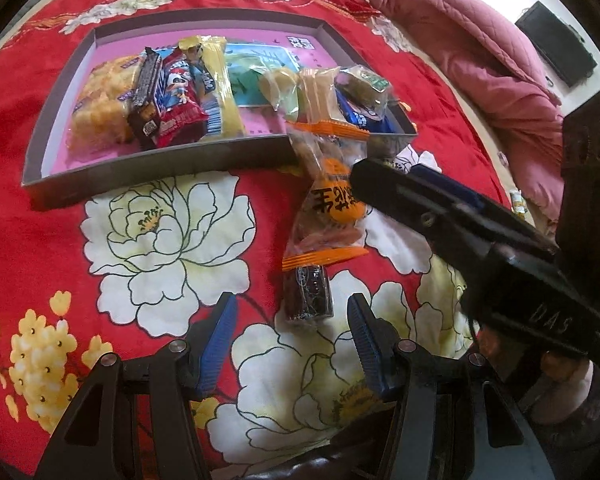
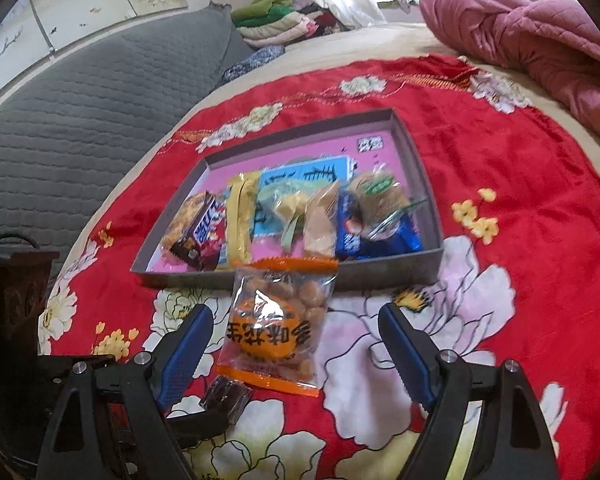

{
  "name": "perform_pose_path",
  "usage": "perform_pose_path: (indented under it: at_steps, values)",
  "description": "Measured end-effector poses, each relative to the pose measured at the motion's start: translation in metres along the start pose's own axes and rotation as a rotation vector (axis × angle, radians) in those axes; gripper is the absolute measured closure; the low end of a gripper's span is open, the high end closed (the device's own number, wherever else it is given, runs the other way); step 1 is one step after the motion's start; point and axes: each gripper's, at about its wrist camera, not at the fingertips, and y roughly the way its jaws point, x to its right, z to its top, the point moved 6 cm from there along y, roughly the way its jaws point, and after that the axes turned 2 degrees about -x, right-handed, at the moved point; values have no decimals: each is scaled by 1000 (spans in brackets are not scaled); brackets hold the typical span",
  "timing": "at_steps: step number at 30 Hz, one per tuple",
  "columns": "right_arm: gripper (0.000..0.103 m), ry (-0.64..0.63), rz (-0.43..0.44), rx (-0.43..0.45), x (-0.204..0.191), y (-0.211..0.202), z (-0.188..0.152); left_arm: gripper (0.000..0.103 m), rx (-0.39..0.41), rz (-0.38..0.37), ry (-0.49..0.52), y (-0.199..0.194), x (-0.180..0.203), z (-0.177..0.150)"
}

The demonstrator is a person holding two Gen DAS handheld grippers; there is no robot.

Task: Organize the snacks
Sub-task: 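Move left tool to the small dark candy while right tool reaches the orange peanut bag, then close left tool on the small dark candy while right tool grasps the orange peanut bag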

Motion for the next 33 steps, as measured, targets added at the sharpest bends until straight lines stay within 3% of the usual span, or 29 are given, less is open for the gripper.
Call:
perform_pose_path:
  at_steps: [9,20,27,33]
  values:
    - [19,63,42,-89,1,28,-7,45,-15,-22,2,8,2,-4]
    - [19,55,42,-101,-1,43,-1,45,-4,-17,7,10,3,-2]
    - [42,-10,40,-111,-10,49,-4,51,2,-5,19,12,4,0]
    - [51,-49,33,-111,-15,49,-6,57,0,15,24,16,5,1]
